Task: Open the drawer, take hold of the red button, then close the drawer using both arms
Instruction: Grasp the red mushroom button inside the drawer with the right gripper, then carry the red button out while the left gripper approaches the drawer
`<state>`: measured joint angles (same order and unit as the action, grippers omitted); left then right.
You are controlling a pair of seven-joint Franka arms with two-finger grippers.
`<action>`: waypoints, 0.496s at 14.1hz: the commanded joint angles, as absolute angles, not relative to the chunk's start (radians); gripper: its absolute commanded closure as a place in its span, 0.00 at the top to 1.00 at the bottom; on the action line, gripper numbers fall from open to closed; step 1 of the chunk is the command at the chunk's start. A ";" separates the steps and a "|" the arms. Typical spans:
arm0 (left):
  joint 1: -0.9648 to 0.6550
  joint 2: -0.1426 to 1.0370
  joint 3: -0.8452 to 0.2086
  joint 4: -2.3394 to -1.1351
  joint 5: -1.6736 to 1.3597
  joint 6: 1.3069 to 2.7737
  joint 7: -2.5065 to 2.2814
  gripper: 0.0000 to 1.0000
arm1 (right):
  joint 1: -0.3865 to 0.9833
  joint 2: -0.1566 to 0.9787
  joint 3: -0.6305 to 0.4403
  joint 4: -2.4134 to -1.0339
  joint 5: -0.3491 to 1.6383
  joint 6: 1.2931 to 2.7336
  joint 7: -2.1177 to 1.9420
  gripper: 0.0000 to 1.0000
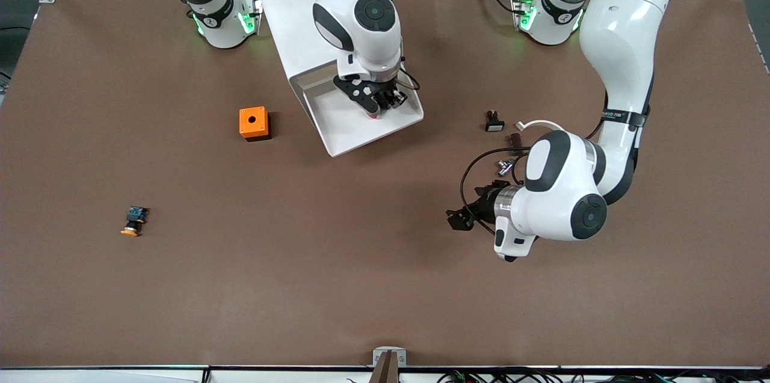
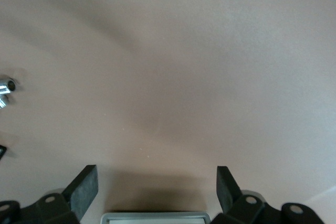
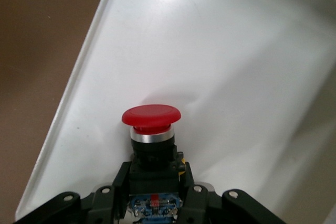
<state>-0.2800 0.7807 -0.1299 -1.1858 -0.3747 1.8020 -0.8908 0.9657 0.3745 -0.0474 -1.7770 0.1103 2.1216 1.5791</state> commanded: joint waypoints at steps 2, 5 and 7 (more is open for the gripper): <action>-0.285 0.758 -0.129 -1.209 -0.338 1.813 -0.888 0.99 | 0.931 0.361 -0.058 -1.712 0.114 2.085 1.574 0.00; -0.285 0.755 -0.138 -1.207 -0.331 1.813 -0.891 0.99 | 0.850 0.348 -0.061 -1.646 0.114 1.982 1.432 0.00; -0.288 0.753 -0.138 -1.207 -0.331 1.815 -0.891 0.99 | 0.772 0.333 -0.061 -1.646 0.112 1.968 1.276 0.00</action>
<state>-0.2839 0.7802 -0.1352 -1.1856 -0.3563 1.8032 -0.8908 0.8510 0.3601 -0.0732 -1.6502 0.1102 1.9997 1.4114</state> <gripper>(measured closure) 0.004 0.590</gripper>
